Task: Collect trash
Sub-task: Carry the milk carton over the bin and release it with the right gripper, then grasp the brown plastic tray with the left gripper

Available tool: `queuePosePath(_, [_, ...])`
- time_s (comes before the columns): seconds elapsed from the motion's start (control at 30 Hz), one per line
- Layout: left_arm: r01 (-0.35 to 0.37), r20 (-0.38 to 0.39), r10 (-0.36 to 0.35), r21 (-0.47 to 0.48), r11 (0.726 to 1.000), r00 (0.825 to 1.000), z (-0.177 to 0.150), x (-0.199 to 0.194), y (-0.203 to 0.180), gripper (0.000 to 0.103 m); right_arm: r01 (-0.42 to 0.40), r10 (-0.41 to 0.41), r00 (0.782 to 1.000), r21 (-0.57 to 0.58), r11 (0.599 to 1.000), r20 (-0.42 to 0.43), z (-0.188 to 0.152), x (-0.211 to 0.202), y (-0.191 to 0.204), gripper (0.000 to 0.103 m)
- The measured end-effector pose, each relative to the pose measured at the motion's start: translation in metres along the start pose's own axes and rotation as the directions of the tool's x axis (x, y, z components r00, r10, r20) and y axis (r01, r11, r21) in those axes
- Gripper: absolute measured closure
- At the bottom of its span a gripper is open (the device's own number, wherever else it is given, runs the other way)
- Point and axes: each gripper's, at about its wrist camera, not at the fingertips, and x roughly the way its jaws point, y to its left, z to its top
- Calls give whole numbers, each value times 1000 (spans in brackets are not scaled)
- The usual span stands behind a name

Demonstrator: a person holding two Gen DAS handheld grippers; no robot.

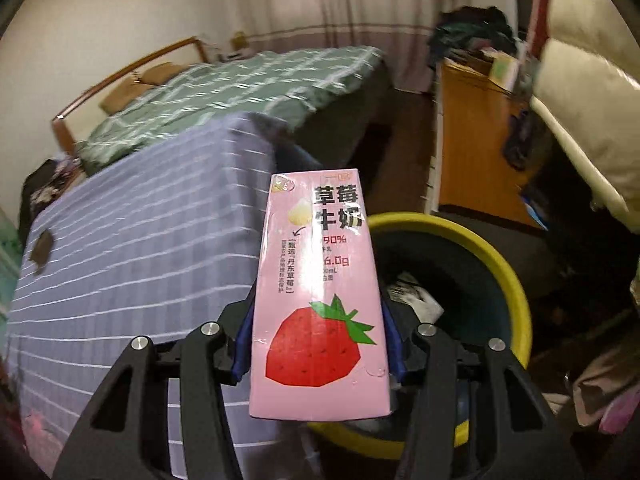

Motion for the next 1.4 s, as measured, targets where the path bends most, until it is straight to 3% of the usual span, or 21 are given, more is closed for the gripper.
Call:
queuePosePath(0.07, [1,1,-1,1,1000,1000,0,0,0,5,27,-26,1000,24,999,-6,-1,6,-9,52])
queuePosePath(0.13, [1,0,-1,2,1000,1000,-1,0,-1,5,53,-53,999,50,997,2,-1,6,-19,41])
queuePosePath(0.23, [4,-4,-4,5,1000,1000,-1,0,-2,5,44,-47,998,85,995,34,2,-4,-18,39])
queuePosePath(0.43, [17,-21,-17,34,999,1000,-2,2,-10,5,-141,131,980,56,988,149,16,-32,44,32])
queuePosePath(0.53, [26,-38,-24,48,999,999,-2,5,-15,5,-226,221,962,13,974,158,20,-29,84,32])
queuePosePath(0.63, [61,-96,-57,43,997,994,1,14,-23,5,-245,254,958,-81,966,130,17,-23,119,32])
queuePosePath(0.73, [79,-161,-64,88,993,985,8,29,-38,5,-237,254,960,-138,962,115,9,-20,133,32])
queuePosePath(0.9, [88,-258,-61,94,992,964,34,74,-55,5,-257,268,961,-130,958,74,5,-6,132,32])
queuePosePath(1.13, [2,-373,24,71,997,928,60,145,-57,5,-271,281,958,-153,950,50,-2,-1,139,32])
queuePosePath(1.3, [-4,-438,31,64,998,899,58,171,-57,5,-291,300,953,-151,945,39,-3,-1,138,32])
queuePosePath(1.4, [-18,-449,48,71,997,892,56,177,-58,6,-301,309,950,-152,942,36,-3,-3,138,32])
